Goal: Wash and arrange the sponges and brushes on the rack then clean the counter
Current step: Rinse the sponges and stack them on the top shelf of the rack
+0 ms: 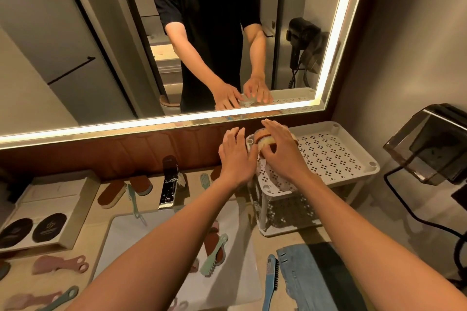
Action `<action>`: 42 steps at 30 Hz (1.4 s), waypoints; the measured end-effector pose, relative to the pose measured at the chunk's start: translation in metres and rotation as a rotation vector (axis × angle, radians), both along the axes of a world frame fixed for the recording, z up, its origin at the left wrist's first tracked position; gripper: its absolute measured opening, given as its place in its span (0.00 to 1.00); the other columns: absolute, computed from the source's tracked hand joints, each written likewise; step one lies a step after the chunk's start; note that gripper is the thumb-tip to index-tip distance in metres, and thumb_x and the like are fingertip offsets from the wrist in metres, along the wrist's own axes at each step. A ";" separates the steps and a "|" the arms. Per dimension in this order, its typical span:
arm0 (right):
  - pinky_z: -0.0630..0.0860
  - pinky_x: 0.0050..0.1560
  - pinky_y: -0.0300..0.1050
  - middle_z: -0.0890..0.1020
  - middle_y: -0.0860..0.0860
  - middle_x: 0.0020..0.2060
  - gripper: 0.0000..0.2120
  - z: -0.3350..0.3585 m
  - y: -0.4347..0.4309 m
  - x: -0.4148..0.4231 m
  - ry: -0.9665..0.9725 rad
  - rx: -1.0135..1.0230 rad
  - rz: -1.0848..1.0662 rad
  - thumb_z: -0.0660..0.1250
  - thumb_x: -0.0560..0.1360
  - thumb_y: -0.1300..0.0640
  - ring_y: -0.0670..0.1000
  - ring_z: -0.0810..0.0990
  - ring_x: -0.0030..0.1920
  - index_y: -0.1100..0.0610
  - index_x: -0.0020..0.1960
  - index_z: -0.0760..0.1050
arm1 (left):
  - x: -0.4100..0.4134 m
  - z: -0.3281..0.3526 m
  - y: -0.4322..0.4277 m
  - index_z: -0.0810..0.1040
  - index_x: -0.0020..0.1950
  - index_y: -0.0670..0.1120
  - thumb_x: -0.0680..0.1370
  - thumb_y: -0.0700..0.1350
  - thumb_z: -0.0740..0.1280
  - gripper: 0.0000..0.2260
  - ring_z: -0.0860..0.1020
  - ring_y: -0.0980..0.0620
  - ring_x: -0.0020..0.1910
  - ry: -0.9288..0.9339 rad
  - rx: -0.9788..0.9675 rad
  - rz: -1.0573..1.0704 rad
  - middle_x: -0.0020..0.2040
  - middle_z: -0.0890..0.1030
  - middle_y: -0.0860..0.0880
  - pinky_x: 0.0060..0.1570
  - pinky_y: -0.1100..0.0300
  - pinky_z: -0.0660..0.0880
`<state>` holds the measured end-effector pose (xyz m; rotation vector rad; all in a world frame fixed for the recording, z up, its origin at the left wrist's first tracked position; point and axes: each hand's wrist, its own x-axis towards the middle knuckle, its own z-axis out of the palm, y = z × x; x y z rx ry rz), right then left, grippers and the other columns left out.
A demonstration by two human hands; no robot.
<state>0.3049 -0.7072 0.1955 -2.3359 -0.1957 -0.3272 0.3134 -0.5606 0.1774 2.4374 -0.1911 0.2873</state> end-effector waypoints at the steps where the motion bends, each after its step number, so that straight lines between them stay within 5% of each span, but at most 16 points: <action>1: 0.57 0.75 0.44 0.63 0.45 0.78 0.28 0.001 0.006 -0.002 0.010 0.015 0.008 0.63 0.80 0.55 0.46 0.58 0.79 0.45 0.78 0.60 | -0.003 0.000 0.008 0.58 0.80 0.47 0.85 0.54 0.57 0.25 0.49 0.47 0.81 -0.015 0.002 -0.004 0.80 0.57 0.48 0.78 0.47 0.47; 21: 0.70 0.69 0.41 0.70 0.43 0.74 0.27 -0.037 0.255 -0.062 0.134 -0.046 0.399 0.61 0.80 0.58 0.44 0.71 0.70 0.46 0.78 0.62 | -0.108 -0.058 0.256 0.62 0.78 0.49 0.84 0.49 0.59 0.22 0.54 0.50 0.79 0.069 -0.254 0.247 0.80 0.52 0.56 0.77 0.47 0.58; 26: 0.70 0.70 0.44 0.70 0.45 0.73 0.26 -0.062 0.333 -0.082 0.198 -0.025 0.496 0.60 0.80 0.59 0.44 0.70 0.71 0.48 0.77 0.64 | -0.145 -0.077 0.331 0.63 0.78 0.49 0.84 0.47 0.60 0.22 0.54 0.53 0.78 0.075 -0.246 0.324 0.79 0.54 0.55 0.75 0.56 0.55; 37: 0.72 0.71 0.52 0.71 0.50 0.73 0.23 -0.123 0.484 -0.129 0.390 -0.099 0.630 0.61 0.81 0.55 0.51 0.72 0.70 0.51 0.76 0.67 | -0.230 -0.150 0.479 0.68 0.72 0.48 0.83 0.44 0.60 0.17 0.59 0.47 0.76 0.226 -0.233 0.529 0.78 0.61 0.51 0.75 0.49 0.61; 42: 0.73 0.67 0.45 0.73 0.48 0.71 0.22 -0.138 0.544 -0.138 0.479 -0.136 0.648 0.62 0.80 0.57 0.51 0.74 0.68 0.47 0.73 0.68 | -0.236 -0.165 0.545 0.68 0.75 0.47 0.82 0.44 0.62 0.20 0.57 0.47 0.79 0.351 -0.179 0.668 0.79 0.60 0.48 0.77 0.48 0.57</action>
